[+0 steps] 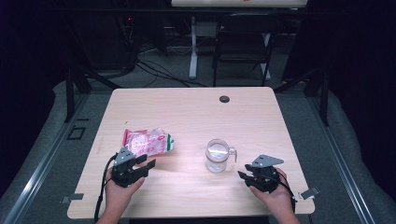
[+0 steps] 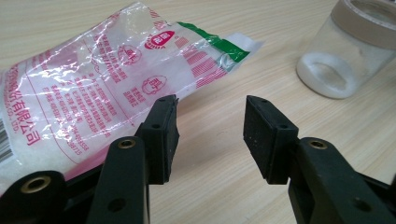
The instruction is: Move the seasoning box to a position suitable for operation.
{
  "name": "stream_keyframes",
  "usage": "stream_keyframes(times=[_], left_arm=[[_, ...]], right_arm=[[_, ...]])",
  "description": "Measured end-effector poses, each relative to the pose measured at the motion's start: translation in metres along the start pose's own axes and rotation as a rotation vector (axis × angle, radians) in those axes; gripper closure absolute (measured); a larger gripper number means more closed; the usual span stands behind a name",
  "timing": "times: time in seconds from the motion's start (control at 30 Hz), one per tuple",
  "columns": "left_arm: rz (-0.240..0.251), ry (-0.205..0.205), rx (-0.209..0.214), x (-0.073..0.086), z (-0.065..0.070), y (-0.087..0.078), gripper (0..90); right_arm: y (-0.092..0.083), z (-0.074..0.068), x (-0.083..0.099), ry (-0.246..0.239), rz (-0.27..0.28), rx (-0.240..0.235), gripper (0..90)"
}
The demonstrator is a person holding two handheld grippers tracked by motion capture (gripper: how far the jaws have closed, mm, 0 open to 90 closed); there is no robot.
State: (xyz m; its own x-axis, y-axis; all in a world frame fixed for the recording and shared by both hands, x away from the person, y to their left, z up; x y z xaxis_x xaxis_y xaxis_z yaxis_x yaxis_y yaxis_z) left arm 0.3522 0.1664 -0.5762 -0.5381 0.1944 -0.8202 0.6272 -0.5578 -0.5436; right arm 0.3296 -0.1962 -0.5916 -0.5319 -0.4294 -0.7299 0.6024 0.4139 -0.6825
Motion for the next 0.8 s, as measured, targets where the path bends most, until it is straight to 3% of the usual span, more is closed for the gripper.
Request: stream_keyframes(times=[0.2, 0.33, 0.8], left_arm=[[-0.013, -0.006, 0.006, 0.001, 0.0, 0.001, 54.6], [-0.021, -0.003, 0.003, 0.002, -0.001, 0.001, 54.6], [-0.029, -0.002, -0.019, 0.008, -0.002, -0.006, 55.4]], right_arm=[[0.001, 0.0, 0.001, 0.011, -0.004, -0.022, 64.2], [0.002, -0.001, 0.0, -0.001, 0.002, -0.02, 63.8], [0.014, 0.004, -0.009, 0.025, 0.033, -0.022, 62.3]])
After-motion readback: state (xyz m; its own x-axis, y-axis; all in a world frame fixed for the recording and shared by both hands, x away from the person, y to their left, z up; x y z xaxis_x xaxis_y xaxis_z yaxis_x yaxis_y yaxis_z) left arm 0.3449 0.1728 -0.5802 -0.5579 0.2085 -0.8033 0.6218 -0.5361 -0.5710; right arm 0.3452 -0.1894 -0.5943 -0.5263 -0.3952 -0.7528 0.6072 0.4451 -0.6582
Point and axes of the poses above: each handheld gripper's, and its own axes: y roughly forward along the jaws, x roughly out of its underside, z roughly to its right, the point moved 8 cm from there along y, roughly forward along the jaws, and after that the axes turned 2 degrees about x, right-handed, at the moved point
